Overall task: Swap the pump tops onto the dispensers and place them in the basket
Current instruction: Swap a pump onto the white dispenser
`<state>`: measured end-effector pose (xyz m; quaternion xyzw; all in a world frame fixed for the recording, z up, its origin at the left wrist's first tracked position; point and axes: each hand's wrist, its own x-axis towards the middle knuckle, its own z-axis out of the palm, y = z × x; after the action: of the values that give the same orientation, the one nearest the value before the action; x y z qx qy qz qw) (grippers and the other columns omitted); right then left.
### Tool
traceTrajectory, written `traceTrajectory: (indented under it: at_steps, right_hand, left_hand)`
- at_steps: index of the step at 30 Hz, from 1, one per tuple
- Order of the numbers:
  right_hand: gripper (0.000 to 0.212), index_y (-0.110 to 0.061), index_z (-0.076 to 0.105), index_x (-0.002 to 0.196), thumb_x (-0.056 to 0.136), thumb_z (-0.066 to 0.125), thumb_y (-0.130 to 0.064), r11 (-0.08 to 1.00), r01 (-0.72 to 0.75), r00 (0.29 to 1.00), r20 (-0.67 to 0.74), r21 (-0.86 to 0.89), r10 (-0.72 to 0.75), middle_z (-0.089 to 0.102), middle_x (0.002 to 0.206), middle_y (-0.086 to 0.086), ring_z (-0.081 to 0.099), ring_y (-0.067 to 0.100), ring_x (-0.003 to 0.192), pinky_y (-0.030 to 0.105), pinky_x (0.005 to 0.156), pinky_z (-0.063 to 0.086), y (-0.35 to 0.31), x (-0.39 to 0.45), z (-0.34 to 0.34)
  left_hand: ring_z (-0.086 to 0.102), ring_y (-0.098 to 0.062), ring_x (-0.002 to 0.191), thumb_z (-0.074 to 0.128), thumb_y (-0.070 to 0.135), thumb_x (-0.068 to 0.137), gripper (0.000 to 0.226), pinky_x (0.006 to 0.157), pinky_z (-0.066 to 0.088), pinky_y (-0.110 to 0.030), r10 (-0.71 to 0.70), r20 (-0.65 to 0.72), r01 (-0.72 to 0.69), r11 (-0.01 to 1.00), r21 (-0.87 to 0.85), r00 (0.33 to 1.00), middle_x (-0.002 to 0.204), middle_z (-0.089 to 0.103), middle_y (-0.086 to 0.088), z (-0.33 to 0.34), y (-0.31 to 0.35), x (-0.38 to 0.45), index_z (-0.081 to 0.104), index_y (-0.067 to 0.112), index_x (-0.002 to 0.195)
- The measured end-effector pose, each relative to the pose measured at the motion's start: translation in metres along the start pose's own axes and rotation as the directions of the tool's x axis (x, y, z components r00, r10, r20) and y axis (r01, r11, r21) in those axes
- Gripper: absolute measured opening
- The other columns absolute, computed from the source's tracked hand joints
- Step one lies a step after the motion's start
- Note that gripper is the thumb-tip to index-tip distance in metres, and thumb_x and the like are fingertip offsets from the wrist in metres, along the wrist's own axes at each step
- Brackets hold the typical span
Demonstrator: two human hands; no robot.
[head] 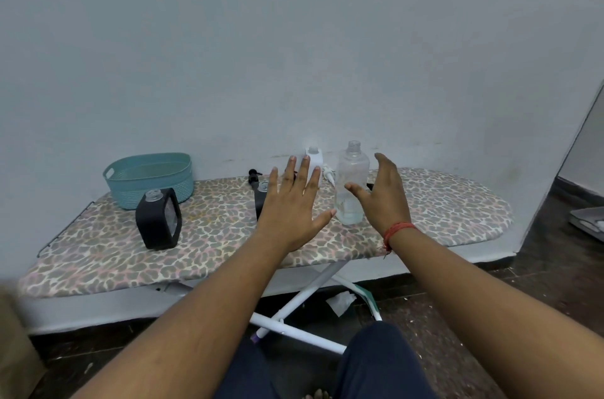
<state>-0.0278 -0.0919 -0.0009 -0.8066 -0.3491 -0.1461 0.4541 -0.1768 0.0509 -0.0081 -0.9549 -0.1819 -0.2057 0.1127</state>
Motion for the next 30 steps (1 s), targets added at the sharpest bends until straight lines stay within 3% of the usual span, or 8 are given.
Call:
traceTrajectory:
  at_steps: [7, 11, 13, 15, 17, 20, 26, 30]
  right_hand:
    - [0.067, -0.016, 0.029, 0.151, 0.098, 0.05, -0.051, 0.992, 0.119, 0.987, 0.099, 0.042, -0.123, 0.034, 0.156, 0.004, 0.035, 0.022, 0.142, 0.038, 0.113, 0.034, -0.054, -0.012, 0.016]
    - [0.067, -0.018, 0.024, 0.154, 0.1, 0.043, -0.053, 0.99, 0.061, 0.972, 0.219, 0.128, -0.089, 0.03, 0.159, 0.002, 0.036, 0.02, 0.142, 0.034, 0.111, 0.033, -0.069, -0.021, 0.045]
    - [0.066, -0.018, 0.023, 0.154, 0.101, 0.041, -0.052, 0.986, 0.017, 0.959, 0.276, 0.167, -0.063, 0.03, 0.159, 0.002, 0.035, 0.02, 0.143, 0.034, 0.113, 0.032, -0.073, -0.026, 0.062]
    - [0.064, -0.018, 0.023, 0.154, 0.102, 0.041, -0.05, 0.976, -0.045, 0.944, 0.327, 0.212, -0.028, 0.03, 0.16, 0.004, 0.034, 0.021, 0.144, 0.037, 0.117, 0.03, -0.076, -0.03, 0.081]
    - [0.063, -0.019, 0.024, 0.155, 0.102, 0.041, -0.049, 0.953, -0.12, 0.927, 0.374, 0.277, 0.008, 0.031, 0.16, 0.003, 0.034, 0.021, 0.145, 0.041, 0.119, 0.03, -0.078, -0.033, 0.1]
    - [0.059, -0.02, 0.025, 0.155, 0.104, 0.04, -0.045, 0.907, -0.242, 0.899, 0.431, 0.344, 0.077, 0.033, 0.159, 0.002, 0.036, 0.02, 0.144, 0.039, 0.118, 0.03, -0.081, -0.035, 0.123]
    - [0.043, -0.026, 0.038, 0.149, 0.107, 0.037, -0.037, 0.804, -0.375, 0.879, 0.452, 0.462, 0.151, 0.055, 0.14, -0.002, 0.055, 0.012, 0.116, 0.021, 0.093, 0.04, -0.09, -0.042, 0.149]
    - [0.041, -0.031, 0.042, 0.147, 0.107, 0.037, -0.035, 0.799, -0.359, 0.901, 0.403, 0.482, 0.162, 0.057, 0.128, -0.011, 0.055, 0.006, 0.109, 0.018, 0.086, 0.04, -0.094, -0.047, 0.16]
  left_hand:
    - [-0.024, -0.027, 0.154, 0.004, 0.077, 0.092, 0.09, 0.123, -0.009, -0.058, -0.09, -0.055, 0.09, 0.996, -0.012, 0.994, 0.168, -0.022, -0.005, -0.026, -0.035, -0.016, -0.009, 0.023, 0.162]
    - [-0.025, -0.026, 0.154, 0.011, 0.075, 0.097, 0.087, 0.123, -0.009, -0.057, -0.21, -0.037, 0.207, 0.975, -0.075, 0.977, 0.168, -0.022, -0.005, -0.018, -0.059, -0.027, -0.008, 0.022, 0.162]
    - [-0.023, -0.026, 0.155, 0.016, 0.073, 0.099, 0.085, 0.123, -0.009, -0.053, -0.308, 0.011, 0.304, 0.93, -0.207, 0.951, 0.168, -0.021, -0.003, -0.009, -0.07, -0.033, -0.008, 0.021, 0.162]
    - [-0.016, -0.025, 0.156, 0.022, 0.07, 0.099, 0.085, 0.125, -0.004, -0.05, -0.409, 0.12, 0.418, 0.8, -0.43, 0.905, 0.169, -0.018, -0.001, 0.001, -0.077, -0.038, -0.005, 0.02, 0.163]
    - [-0.006, -0.022, 0.158, 0.027, 0.066, 0.1, 0.083, 0.127, 0.005, -0.046, -0.457, 0.265, 0.508, 0.569, -0.646, 0.849, 0.171, -0.012, -0.001, 0.006, -0.079, -0.04, -0.002, 0.022, 0.163]
    - [0.016, -0.023, 0.156, 0.03, 0.061, 0.104, 0.072, 0.123, 0.018, -0.04, -0.456, 0.404, 0.57, 0.322, -0.756, 0.793, 0.171, 0.009, 0.0, 0.012, -0.075, -0.038, 0.006, 0.028, 0.163]
    - [0.049, -0.014, 0.134, 0.034, 0.048, 0.109, 0.051, 0.112, 0.037, -0.032, -0.428, 0.399, 0.486, 0.114, -0.866, 0.811, 0.157, 0.046, 0.002, 0.035, -0.067, -0.029, 0.03, 0.038, 0.159]
    - [0.052, -0.013, 0.132, 0.038, 0.039, 0.109, 0.047, 0.113, 0.04, -0.033, -0.408, 0.391, 0.445, 0.044, -0.894, 0.825, 0.151, 0.052, 0.005, 0.045, -0.065, -0.027, 0.035, 0.039, 0.157]
